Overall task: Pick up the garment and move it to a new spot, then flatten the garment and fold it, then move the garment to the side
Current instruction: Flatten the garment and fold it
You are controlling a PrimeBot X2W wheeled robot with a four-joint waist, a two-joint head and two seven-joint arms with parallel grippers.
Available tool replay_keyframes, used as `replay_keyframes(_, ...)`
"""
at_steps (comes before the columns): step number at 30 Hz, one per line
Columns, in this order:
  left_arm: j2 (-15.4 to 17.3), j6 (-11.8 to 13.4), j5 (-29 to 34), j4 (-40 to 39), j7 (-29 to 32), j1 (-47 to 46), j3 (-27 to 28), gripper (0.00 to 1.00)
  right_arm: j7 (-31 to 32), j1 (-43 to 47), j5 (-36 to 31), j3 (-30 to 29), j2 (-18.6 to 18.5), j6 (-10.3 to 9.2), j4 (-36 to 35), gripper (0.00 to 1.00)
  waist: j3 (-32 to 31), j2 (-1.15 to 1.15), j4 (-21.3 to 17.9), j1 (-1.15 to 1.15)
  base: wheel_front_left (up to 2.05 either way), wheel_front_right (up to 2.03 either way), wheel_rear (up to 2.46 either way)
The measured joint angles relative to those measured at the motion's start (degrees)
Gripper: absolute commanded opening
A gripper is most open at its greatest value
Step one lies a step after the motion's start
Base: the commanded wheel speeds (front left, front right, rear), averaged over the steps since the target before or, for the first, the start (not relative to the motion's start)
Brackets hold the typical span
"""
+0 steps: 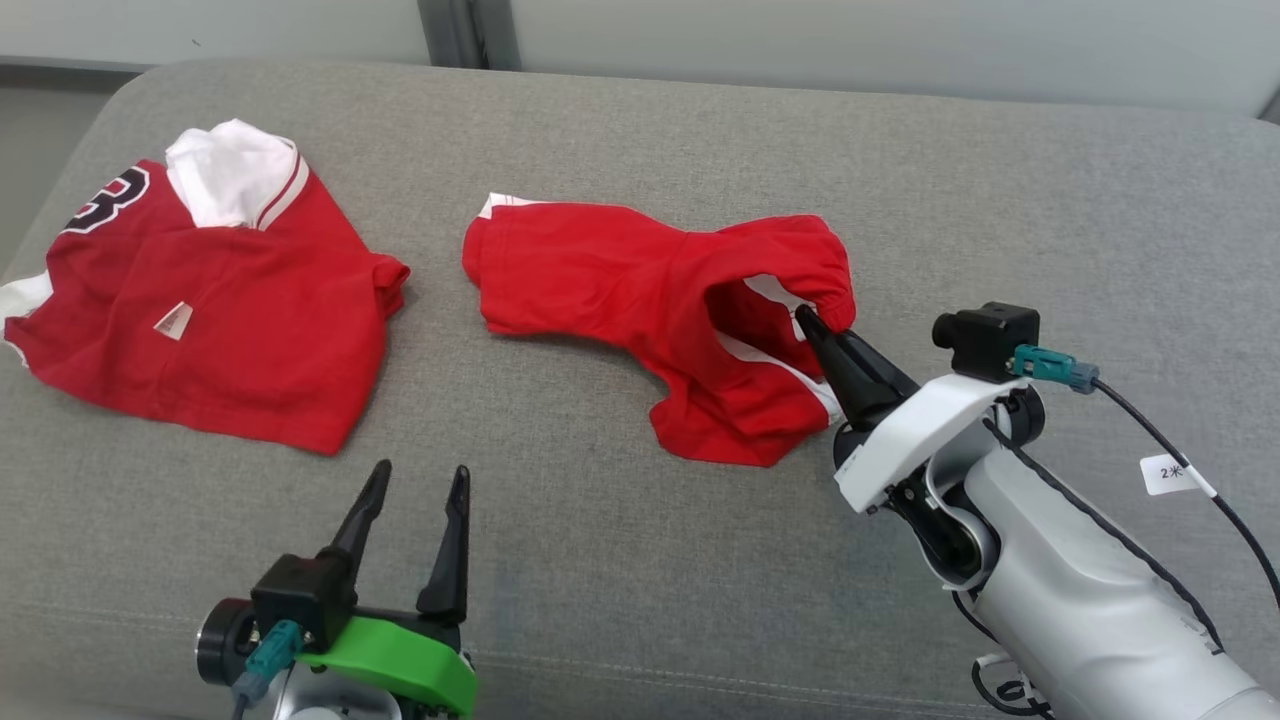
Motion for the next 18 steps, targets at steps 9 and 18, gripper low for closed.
replay_keyframes(9, -0.03, -1.38, -0.19, 3.43, 0.01, -0.04, -3.34, 1.00, -0.18, -2.41, 1.52, 2.92, -0.63, 0.00, -1.76, 0.00, -1.38, 0.00, -4.19, 0.00, 0.00, 0.00, 0.00)
replay_keyframes(18, -0.01, -2.34, -4.81, 6.28, 0.00, -1.72, -10.67, 1.00, -0.25, -10.65, -0.65, 6.54, -4.24, 0.00, -5.10, 0.00, -4.25, 0.00, -5.95, 0.00, 0.00, 0.00, 0.00)
